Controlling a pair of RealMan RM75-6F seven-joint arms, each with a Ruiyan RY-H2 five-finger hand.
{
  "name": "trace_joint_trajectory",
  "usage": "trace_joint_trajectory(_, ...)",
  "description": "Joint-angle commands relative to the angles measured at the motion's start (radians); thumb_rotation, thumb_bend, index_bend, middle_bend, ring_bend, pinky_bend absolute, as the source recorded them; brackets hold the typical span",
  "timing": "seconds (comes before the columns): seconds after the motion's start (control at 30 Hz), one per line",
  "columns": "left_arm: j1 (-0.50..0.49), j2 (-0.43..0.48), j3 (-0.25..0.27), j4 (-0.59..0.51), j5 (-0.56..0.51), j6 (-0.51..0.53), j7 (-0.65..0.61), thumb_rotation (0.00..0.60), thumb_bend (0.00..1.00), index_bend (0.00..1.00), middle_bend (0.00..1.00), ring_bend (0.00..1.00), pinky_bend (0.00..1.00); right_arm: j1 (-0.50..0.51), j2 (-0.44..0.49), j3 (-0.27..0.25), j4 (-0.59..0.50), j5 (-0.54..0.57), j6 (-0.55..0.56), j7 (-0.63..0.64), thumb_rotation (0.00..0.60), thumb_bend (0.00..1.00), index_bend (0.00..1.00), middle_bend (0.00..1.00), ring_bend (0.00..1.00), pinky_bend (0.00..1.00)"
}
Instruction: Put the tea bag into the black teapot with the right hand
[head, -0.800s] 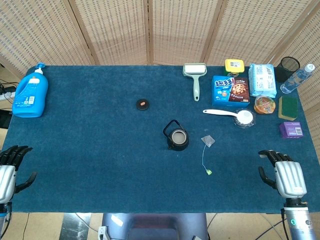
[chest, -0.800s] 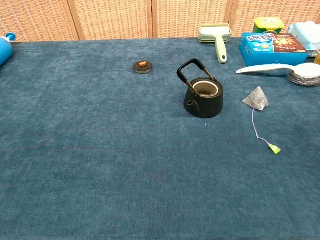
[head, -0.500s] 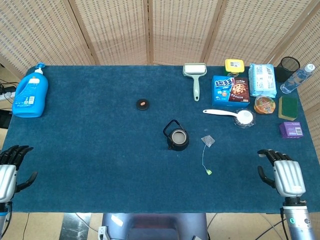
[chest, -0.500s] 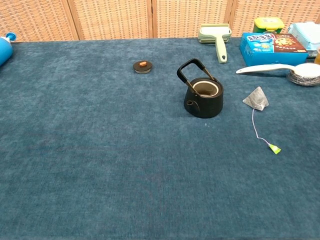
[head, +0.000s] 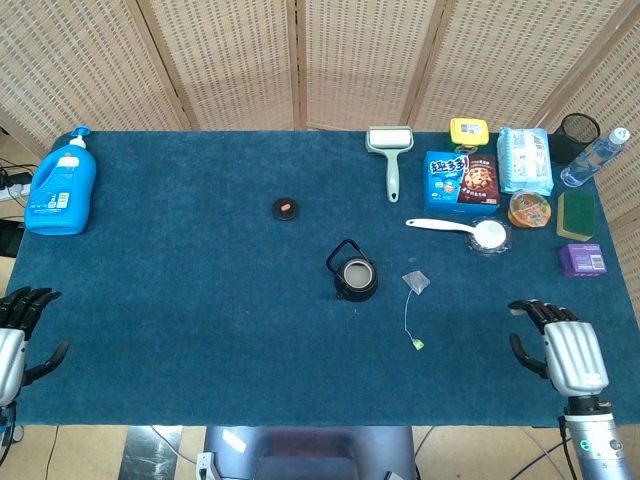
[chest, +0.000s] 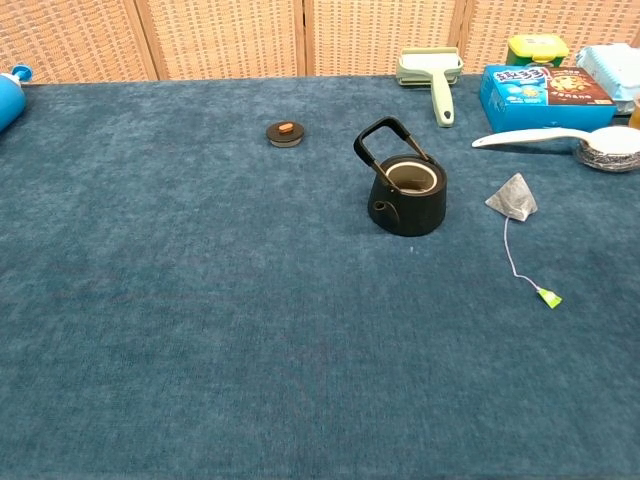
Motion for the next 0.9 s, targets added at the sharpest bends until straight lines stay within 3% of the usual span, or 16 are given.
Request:
trace_joint_trajectory(0.03,0.000,0.005,-0.001,-0.007,0.005,0.005,0.004,0.600,0.32,0.19,0.19,0.12,0.15,0.020,0.020,-0.003,-0.017,-0.026,-0.018,0.018,0.600,0.46,0.32,0.39,0.44,0.44)
trace_joint_trajectory(0.13,-0.002,0.013,-0.005,-0.015,0.009,0.009,0.012,0.600,0.32,0.19,0.19,0.12,0.15,0.051,0.044,-0.002,-0.038,-0.056,-0.049,0.041,0.600,0.46,0.32,0.40,0.46,0.44)
trace_joint_trajectory(0.23,-0.009,0.019,-0.021,-0.017,0.002,0.012,0.013,0.600,0.32,0.19,0.19,0.12,0.15,0.083,0.061,0.000,-0.058,-0.068,-0.091,0.074,0.600,0.44,0.31,0.44,0.54,0.54)
trace_joint_trajectory(0.37,-0.018,0.028,-0.029,-0.025,0.005,0.009,0.023,0.600,0.32,0.19,0.19,0.12,0.15,0.131,0.075,0.003,-0.070,-0.076,-0.156,0.110,0.600,0.39,0.31,0.54,0.72,0.80)
trace_joint_trajectory(0.5,-0.026,0.034,-0.031,-0.032,0.002,-0.003,0.032,0.600,0.32,0.19,0.19,0.12,0.15,0.183,0.076,0.002,-0.085,-0.074,-0.238,0.098,0.600,0.36,0.30,0.70,0.90,0.98)
trace_joint_trajectory(0.57,-0.032,0.035,-0.033,-0.034,-0.001,-0.012,0.037,0.600,0.32,0.19,0.19,0.12,0.15,0.213,0.072,0.003,-0.097,-0.066,-0.285,0.092,0.600,0.35,0.30,0.80,0.98,1.00)
trace_joint_trajectory(0.67,-0.039,0.035,-0.034,-0.037,-0.004,-0.024,0.043,0.600,0.32,0.19,0.19,0.12,0.15,0.254,0.061,0.005,-0.103,-0.044,-0.353,0.093,0.600,0.36,0.30,0.90,1.00,1.00)
trace_joint_trajectory(0.9,-0.051,0.047,-0.040,-0.055,-0.003,-0.031,0.052,0.600,0.32,0.19,0.19,0.12,0.15,0.314,0.011,0.001,-0.091,0.015,-0.458,0.066,0.600,0.42,0.31,0.97,1.00,1.00)
